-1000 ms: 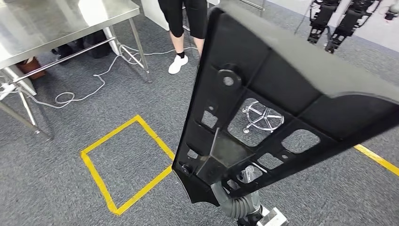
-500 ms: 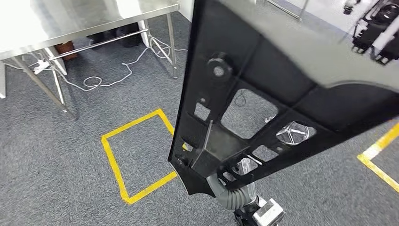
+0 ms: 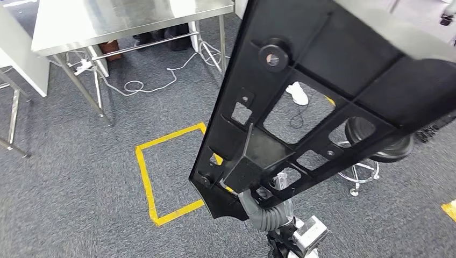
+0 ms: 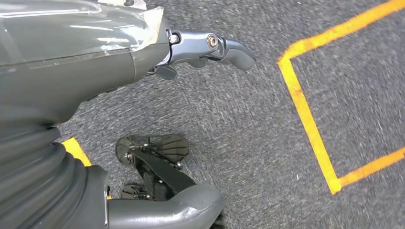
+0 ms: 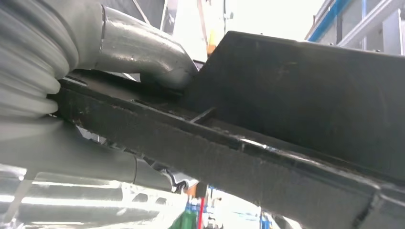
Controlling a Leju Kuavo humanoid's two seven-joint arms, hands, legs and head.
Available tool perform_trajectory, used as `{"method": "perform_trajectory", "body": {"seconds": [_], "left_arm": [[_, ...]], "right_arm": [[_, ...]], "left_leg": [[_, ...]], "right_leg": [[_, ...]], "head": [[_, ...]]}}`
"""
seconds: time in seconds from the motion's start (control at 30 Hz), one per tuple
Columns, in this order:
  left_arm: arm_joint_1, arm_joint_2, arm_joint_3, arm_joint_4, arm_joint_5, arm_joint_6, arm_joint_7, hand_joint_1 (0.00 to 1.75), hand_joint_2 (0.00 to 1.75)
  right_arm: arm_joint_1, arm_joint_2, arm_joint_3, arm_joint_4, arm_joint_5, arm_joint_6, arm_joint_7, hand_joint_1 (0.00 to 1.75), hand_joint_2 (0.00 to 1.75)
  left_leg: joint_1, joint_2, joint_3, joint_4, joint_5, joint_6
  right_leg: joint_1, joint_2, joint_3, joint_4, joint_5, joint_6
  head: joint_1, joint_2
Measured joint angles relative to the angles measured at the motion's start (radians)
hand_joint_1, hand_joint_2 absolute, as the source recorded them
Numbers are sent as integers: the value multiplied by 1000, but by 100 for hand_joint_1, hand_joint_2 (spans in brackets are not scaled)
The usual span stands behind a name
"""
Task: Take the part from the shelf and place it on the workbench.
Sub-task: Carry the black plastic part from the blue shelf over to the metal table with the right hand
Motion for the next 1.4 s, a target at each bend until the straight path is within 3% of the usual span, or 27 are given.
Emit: {"method": "perform_trajectory", "body": {"seconds": [0.03, 0.07, 0.17, 0.23, 0.3, 0.33, 0.4, 0.47, 0.53, 0.57, 0.63, 0.67, 0.73, 0.77, 0.83, 0.93, 1.1, 1.3, 1.4], "left_arm": [[1, 0, 0, 0, 0, 0, 0, 0, 175], [1, 0, 0, 0, 0, 0, 0, 0, 175], [0, 0, 0, 0, 0, 0, 0, 0, 175], [-3, 0, 0, 0, 0, -1, 0, 0, 175], [-3, 0, 0, 0, 0, -4, 0, 0, 175], [-2, 0, 0, 0, 0, -6, 0, 0, 175], [-2, -1, 0, 0, -1, -12, 0, 0, 175], [-5, -1, 0, 0, -3, -16, 0, 0, 175], [-5, -1, 1, 0, -5, -19, 0, 0, 175], [-5, -2, 1, 0, -6, -20, 0, 0, 175], [-4, -3, 1, 0, -7, -22, 0, 0, 175], [-4, -3, 1, 0, -8, -22, 0, 0, 175], [-3, -4, 1, 0, -9, -23, 0, 0, 175], [-1, -4, 1, 0, -10, -23, 0, 0, 175], [3, -4, 2, 0, -11, -23, 0, 0, 175], [5, -5, 5, 0, -16, -24, 0, 0, 175], [5, -4, 14, 0, -26, -24, 0, 0, 175], [5, -4, 17, 0, -36, -25, 0, 0, 175], [5, -4, 17, 0, -38, -30, 0, 0, 175]], "right_arm": [[0, 0, 0, 1, 0, 0, 0, 175, 175], [0, 0, 0, 1, 0, 0, 1, 175, 175], [-1, 1, 0, 1, 0, 0, 2, 175, 175], [-2, 2, 0, 1, 0, 0, 3, 175, 175], [-3, 2, 0, 1, 0, 0, 3, 175, 175], [-4, 2, 0, 1, 1, 0, 3, 175, 175], [-3, 1, 0, -1, 3, 0, 4, 175, 175], [3, 0, 0, -1, 6, -1, 5, 175, 175], [12, -4, 0, -1, 10, -3, 6, 175, 175], [15, -5, 0, -1, 12, -4, 6, 175, 175], [18, -7, 0, -1, 17, -5, 6, 175, 175], [19, -7, 0, -1, 20, -6, 6, 175, 175], [23, -7, 0, -2, 25, -7, 6, 175, 175], [24, -7, 0, -2, 26, -7, 6, 175, 175], [26, -7, -1, -3, 26, -8, 6, 175, 175], [33, -6, -2, -5, 25, -10, 5, 175, 175], [57, -7, -9, -5, 23, -15, -9, 175, 175], [67, -8, -17, -7, 23, -16, -13, 175, 175], [67, -7, -23, -8, 23, -17, -13, 175, 175]], "left_leg": [[0, 2, -13, 20, 1, -2], [0, 4, -5, 0, 21, -1], [-3, 46, 91, -186, 109, 8], [-11, 59, 118, -243, 121, 19], [-18, 38, 118, -247, 121, 31], [-19, 29, 122, -253, 123, 39], [-16, 10, 132, -264, 129, 52], [-15, -10, 135, -266, 130, 61], [-16, -34, 135, -265, 128, 64], [-17, -48, 137, -265, 128, 64], [-17, -75, 140, -264, 126, 61], [-19, -88, 141, -262, 123, 58], [-22, -103, 140, -259, 119, 49], [-23, -107, 139, -260, 118, 44], [-19, -107, 139, -263, 119, 48], [-17, -103, 144, -268, 120, 61], [-17, -97, 151, -276, 119, 60], [-14, -95, 152, -277, 117, 39], [-16, -94, 152, -277, 117, 37]], "right_leg": [[1, -10, 1, 0, -2, -1], [2, -20, 3, 0, -4, -1], [9, -46, 14, 0, -14, 8], [17, -60, 19, -1, -20, 19], [21, -76, 26, -6, -24, 31], [21, -72, 28, -2, -29, 37], [21, -38, 4, 58, -62, 36], [19, 1, -62, 187, -115, 26], [19, 13, -117, 276, -135, 28], [19, 17, -120, 268, -120, 35], [18, 35, -75, 149, -55, 51], [17, 50, -49, 80, -26, 54], [16, 67, -18, 6, 2, 44], [17, 66, -15, 0, 4, 35], [17, 60, -11, -5, 8, 26], [17, 60, -8, -10, 11, 23], [20, 64, -7, -10, 10, 20], [25, 64, -6, -9, 8, 12], [25, 64, -6, -9, 8, 12]], "head": [[0, 0], [0, 0], [0, 0], [3, 0], [5, 0], [5, 0], [8, 0], [12, 0], [14, 0], [14, 0], [14, 0], [15, 0], [15, 0], [15, 0], [14, 0], [14, 0], [14, 0], [14, 0], [15, 0]]}}
